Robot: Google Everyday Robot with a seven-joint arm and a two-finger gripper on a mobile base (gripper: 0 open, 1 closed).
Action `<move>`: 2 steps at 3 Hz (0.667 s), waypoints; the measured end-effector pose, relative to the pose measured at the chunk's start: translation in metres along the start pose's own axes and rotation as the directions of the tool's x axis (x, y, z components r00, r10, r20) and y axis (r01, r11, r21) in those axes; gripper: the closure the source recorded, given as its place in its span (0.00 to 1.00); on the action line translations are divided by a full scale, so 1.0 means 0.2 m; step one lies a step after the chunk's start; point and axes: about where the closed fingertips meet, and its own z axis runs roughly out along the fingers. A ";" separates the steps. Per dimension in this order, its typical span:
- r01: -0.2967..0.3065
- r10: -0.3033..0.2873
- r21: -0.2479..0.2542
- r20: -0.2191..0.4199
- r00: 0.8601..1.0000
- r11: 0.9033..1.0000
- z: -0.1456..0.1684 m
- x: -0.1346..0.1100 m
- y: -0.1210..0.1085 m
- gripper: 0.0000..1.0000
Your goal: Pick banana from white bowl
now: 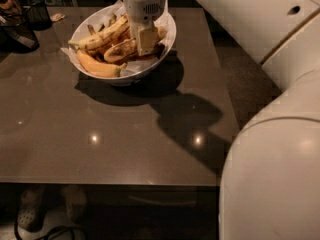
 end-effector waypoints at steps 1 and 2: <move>-0.044 0.045 0.060 -0.020 0.999 0.997 -0.14 0.05 0.05 1.00; -0.089 0.090 0.113 -0.006 0.996 0.990 -0.29 0.04 0.16 1.00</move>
Offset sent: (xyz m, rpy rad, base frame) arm -0.0863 -0.0457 0.0659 0.1100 -0.1226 -0.1497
